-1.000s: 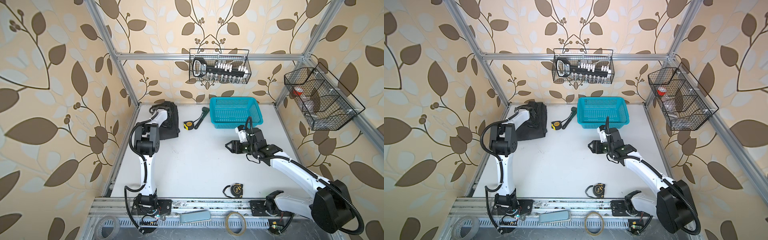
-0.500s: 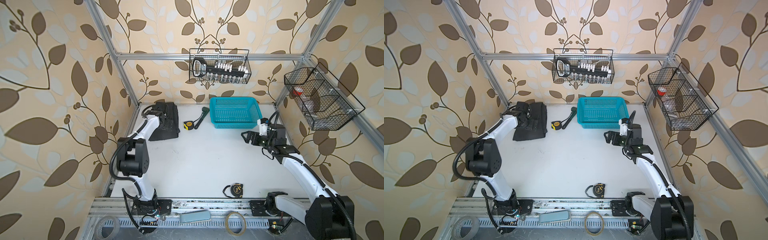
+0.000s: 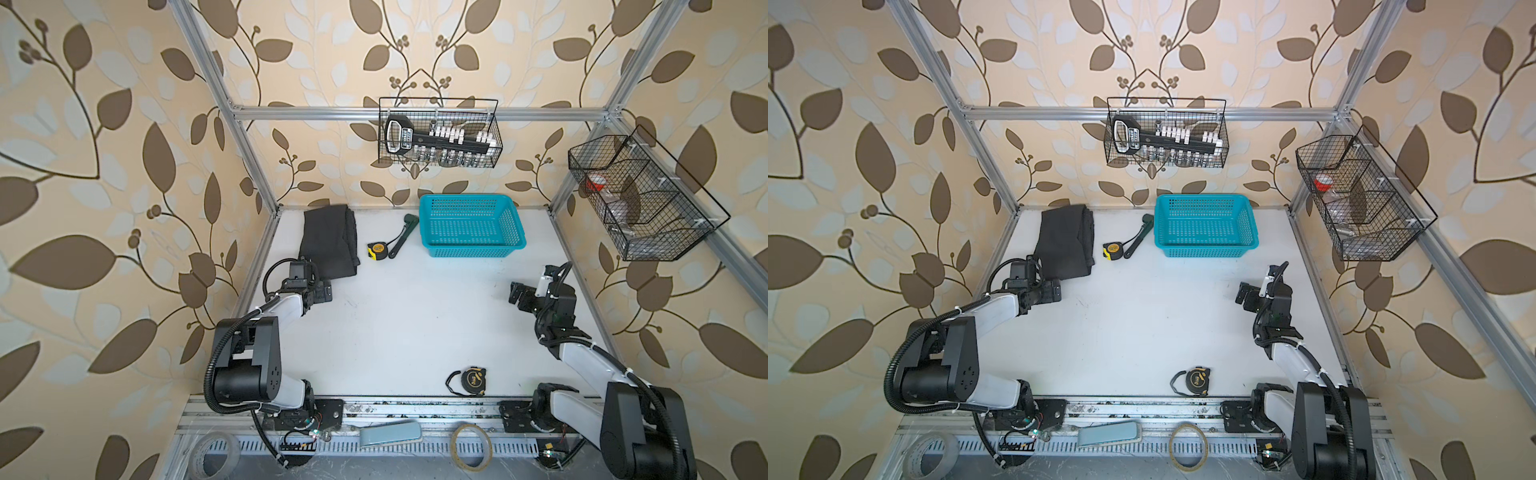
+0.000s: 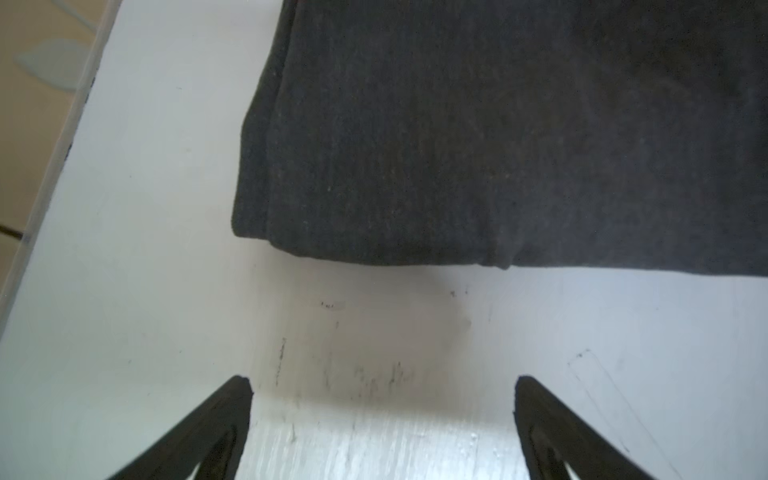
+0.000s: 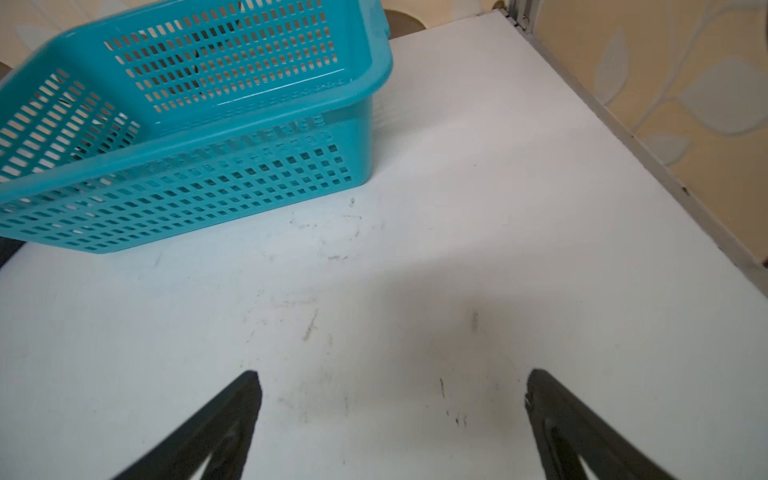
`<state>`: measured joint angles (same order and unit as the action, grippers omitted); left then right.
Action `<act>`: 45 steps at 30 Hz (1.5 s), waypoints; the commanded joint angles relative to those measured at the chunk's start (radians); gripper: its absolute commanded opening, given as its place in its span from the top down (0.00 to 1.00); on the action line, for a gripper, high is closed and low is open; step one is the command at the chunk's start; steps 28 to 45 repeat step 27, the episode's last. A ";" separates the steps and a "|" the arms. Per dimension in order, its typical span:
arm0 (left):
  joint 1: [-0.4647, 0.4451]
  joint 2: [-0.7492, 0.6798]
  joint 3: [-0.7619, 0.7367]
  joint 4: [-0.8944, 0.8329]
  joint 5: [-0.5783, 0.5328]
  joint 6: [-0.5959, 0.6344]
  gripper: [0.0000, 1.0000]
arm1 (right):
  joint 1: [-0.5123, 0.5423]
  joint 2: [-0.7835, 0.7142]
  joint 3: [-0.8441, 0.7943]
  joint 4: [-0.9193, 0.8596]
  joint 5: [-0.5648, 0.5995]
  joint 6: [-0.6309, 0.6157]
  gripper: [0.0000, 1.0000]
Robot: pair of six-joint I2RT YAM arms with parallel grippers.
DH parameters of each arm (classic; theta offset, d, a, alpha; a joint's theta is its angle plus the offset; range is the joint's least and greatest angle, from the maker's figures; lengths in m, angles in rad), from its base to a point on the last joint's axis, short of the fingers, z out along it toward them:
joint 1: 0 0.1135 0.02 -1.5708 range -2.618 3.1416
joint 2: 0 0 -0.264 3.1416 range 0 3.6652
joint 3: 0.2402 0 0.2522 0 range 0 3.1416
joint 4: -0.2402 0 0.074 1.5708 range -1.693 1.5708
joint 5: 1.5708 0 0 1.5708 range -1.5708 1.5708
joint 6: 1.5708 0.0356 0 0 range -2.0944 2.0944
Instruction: Fold and stack the trousers
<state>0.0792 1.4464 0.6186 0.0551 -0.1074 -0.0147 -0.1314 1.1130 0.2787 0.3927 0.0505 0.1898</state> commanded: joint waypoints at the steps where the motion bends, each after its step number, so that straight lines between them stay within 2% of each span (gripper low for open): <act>1: -0.003 -0.016 -0.036 0.300 -0.001 -0.053 0.01 | 0.001 0.038 -0.044 0.298 0.046 -0.034 0.00; 3: -0.004 0.022 -0.074 0.399 0.037 -0.047 0.01 | 0.003 0.089 -0.055 0.421 0.024 -0.031 0.00; 6: -0.005 0.032 -0.072 0.398 0.037 -0.047 0.01 | 0.025 0.162 -0.052 0.501 -0.081 -0.078 0.00; 8: -0.006 0.019 -0.091 0.420 0.038 -0.045 0.01 | 0.067 0.173 -0.048 0.491 -0.059 -0.121 0.00; 9: -0.006 0.019 -0.094 0.424 0.035 -0.045 0.01 | 0.116 0.209 -0.070 0.554 -0.006 -0.154 0.00; 10: -0.008 0.018 -0.092 0.423 0.032 -0.045 0.01 | 0.157 0.270 -0.109 0.711 0.033 -0.180 0.00; 12: -0.009 0.015 -0.092 0.418 0.030 -0.044 0.01 | 0.165 0.219 -0.101 0.609 0.091 -0.180 0.00; 13: -0.010 0.011 -0.095 0.420 0.029 -0.044 0.01 | 0.170 0.254 -0.115 0.700 0.121 -0.171 0.00; 15: -0.010 0.007 -0.094 0.418 0.034 -0.043 0.01 | 0.169 0.223 -0.110 0.634 0.130 -0.164 0.00; 17: -0.011 -0.001 -0.095 0.412 0.034 -0.044 0.01 | 0.162 0.250 -0.118 0.698 0.113 -0.163 0.00; 19: -0.010 0.000 -0.095 0.411 0.032 -0.044 0.01 | 0.177 0.231 -0.108 0.645 0.106 -0.184 0.00; 23: -0.012 0.004 -0.085 0.401 0.032 -0.041 0.01 | 0.134 0.247 -0.096 0.640 0.003 -0.176 0.00; 45: -0.013 0.000 -0.091 0.403 0.038 -0.038 0.01 | 0.134 0.243 -0.103 0.653 0.004 -0.174 0.00</act>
